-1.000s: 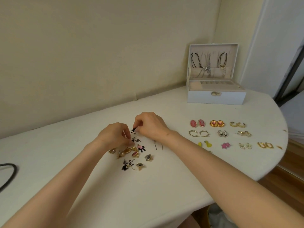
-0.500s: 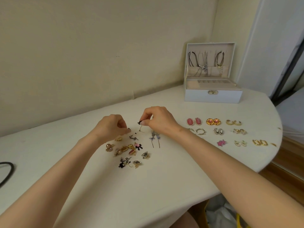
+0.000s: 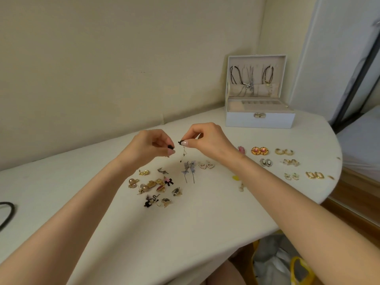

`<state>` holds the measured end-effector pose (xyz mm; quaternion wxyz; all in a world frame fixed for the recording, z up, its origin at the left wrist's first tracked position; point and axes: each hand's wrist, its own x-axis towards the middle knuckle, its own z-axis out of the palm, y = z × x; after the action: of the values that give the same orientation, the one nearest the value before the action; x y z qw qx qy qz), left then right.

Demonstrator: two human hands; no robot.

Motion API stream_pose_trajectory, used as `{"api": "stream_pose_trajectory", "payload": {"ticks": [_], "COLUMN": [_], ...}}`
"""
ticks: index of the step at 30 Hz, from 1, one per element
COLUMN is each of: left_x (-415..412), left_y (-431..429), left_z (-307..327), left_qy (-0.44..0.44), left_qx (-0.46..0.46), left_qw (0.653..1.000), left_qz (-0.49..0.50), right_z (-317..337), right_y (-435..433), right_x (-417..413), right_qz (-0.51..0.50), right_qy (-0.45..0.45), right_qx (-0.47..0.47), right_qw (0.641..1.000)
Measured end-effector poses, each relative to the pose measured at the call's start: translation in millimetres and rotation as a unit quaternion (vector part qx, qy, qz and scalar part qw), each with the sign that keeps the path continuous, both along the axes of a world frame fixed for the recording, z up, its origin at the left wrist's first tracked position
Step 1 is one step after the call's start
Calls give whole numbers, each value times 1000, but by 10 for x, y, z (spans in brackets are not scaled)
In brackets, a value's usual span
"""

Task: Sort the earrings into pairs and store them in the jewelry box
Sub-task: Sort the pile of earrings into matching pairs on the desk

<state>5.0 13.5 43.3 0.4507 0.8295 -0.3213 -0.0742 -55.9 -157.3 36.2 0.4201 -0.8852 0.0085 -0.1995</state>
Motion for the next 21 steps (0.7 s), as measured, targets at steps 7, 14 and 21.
{"api": "stream_pose_trajectory", "payload": {"ticks": [7,14,21], "left_x": [-48,188,276], "left_y": [-103,8,91], "left_z": [5,-266,-447], "left_qy": [25,-74,-45], "left_qx": [-28,189,221], "left_qw": [999,972,964], "left_qz": [5,117,140], "right_z": [16,-13,-69], "right_y": [-80,-80,-8], "right_x": [-134,-188,-187], "right_qz": [-5,4,16], "right_qy": [3,10,15], "right_qx": [14,16,22], "right_qw": [1000,1000,1000]}}
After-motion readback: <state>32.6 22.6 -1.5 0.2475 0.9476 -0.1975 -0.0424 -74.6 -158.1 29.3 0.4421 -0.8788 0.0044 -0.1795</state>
